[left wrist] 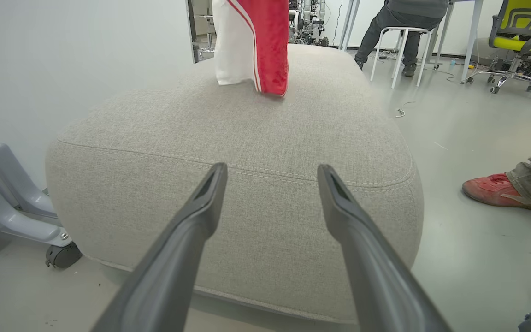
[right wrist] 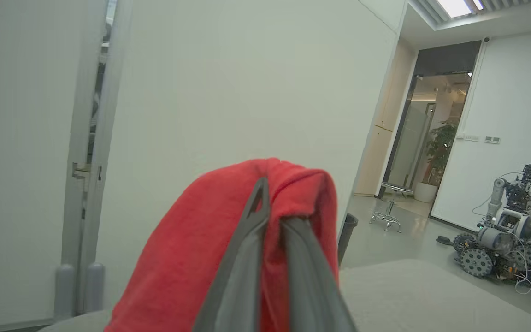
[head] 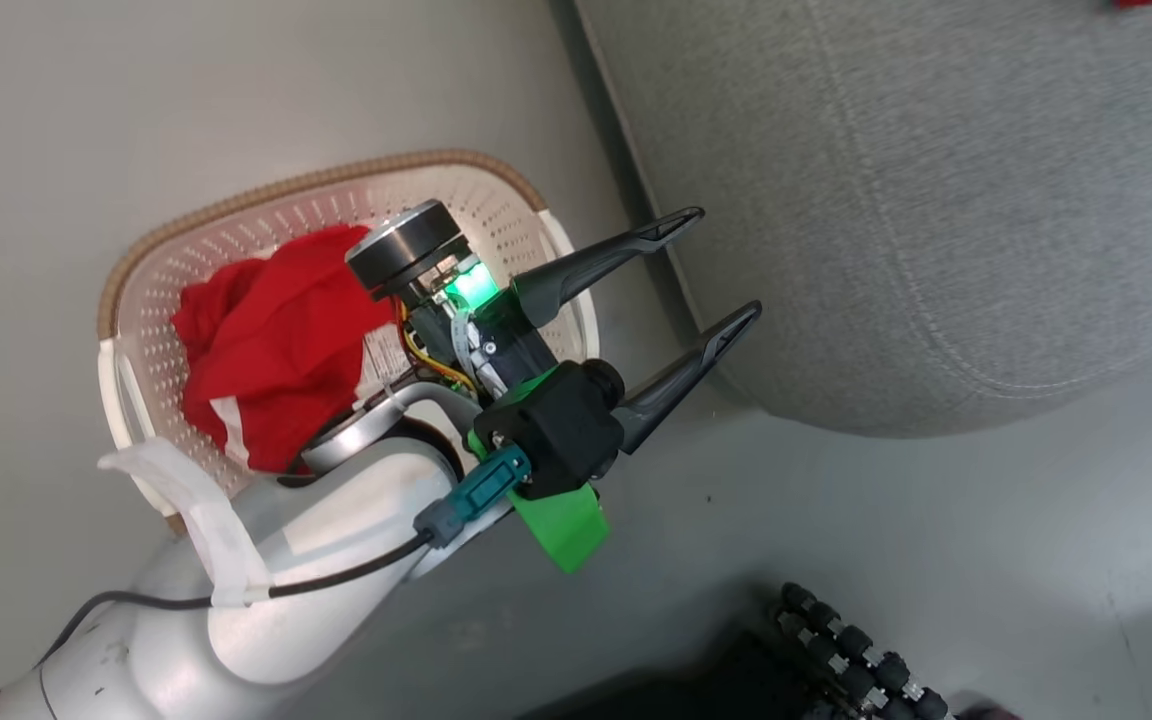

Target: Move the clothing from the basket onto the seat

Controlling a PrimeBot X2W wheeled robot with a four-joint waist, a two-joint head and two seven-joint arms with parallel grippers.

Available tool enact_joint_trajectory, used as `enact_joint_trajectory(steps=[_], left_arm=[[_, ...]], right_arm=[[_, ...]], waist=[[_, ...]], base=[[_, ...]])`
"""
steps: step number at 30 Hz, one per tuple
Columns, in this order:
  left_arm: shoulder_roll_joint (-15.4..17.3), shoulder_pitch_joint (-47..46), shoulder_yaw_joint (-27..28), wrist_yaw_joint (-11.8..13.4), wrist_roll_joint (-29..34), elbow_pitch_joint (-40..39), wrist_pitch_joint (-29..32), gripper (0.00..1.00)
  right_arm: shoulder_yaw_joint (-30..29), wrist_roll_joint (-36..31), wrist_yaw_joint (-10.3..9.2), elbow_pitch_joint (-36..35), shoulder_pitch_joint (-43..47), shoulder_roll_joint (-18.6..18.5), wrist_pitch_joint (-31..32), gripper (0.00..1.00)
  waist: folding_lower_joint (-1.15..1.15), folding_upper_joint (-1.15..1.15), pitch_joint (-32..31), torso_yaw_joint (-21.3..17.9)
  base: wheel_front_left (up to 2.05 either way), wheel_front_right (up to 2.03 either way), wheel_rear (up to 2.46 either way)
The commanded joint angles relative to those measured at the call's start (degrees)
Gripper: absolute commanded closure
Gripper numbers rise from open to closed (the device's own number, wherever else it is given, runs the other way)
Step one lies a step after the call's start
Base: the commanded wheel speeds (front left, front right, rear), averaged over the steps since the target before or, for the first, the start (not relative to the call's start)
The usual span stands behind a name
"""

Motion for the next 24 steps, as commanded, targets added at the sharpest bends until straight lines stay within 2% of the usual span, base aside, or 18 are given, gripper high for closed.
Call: enact_joint_trajectory(steps=[1,5,10,11,12,13,19,24], left_arm=[[0.55,-1.39,-0.39,-0.27,-0.42,-0.06,0.07,0.0],[0.79,-2.04,-1.06,-0.27,-1.01,0.39,-0.41,0.0],[0.74,-1.59,-1.49,-0.1,-1.67,1.54,-1.26,0.0],[0.57,-1.24,-1.52,0.08,-1.82,1.8,-1.46,0.0],[0.44,-0.87,-1.45,0.33,-2.09,2.12,-1.75,0.0],[0.34,-0.34,-1.19,0.97,-2.32,2.75,-1.85,0.0],[-0.5,3.24,0.69,3.51,-5.21,4.61,-3.92,0.0],[-1.85,8.88,3.06,4.93,-10.56,6.9,-6.22,0.0]], right_arm=[[-0.25,-0.94,-0.02,2.74,-0.66,-0.08,-0.19,1.0],[-1.04,-2.46,-0.02,10.29,-0.19,1.05,-0.2,1.0],[-2.06,-3.73,-0.02,14.67,2.29,3.9,-0.19,1.0],[-2.12,-3.89,-0.02,15.19,3.01,4.54,-0.2,0.71],[-2.19,-4.2,-0.02,15.72,3.69,5.05,-0.19,0.03],[-2.94,-4.89,-0.03,16.23,4.44,5.63,-0.2,0.0],[-2.66,-7.29,-0.04,13.51,10.73,9.28,-0.19,0.0],[2.54,-5.57,-0.03,10.04,19.27,12.33,-0.2,0.0]], waist=[[-0.02,-0.01,5.81,2.57],[-0.02,-0.01,6.4,2.93],[-0.02,-0.01,5.07,3.33],[-0.02,-0.01,4.36,3.41],[-0.02,-0.01,3.73,3.47],[-0.02,-0.01,2.83,3.57],[-0.02,-0.01,-3.57,4.48],[-0.02,-0.01,-11.32,6.14]], base=[[0.0,0.0,0.0],[0.0,0.0,0.0],[0.0,0.0,0.0],[0.0,0.0,0.0],[0.0,0.0,0.0],[0.0,0.0,0.0],[0.0,0.0,0.0],[0.0,0.0,0.0]])
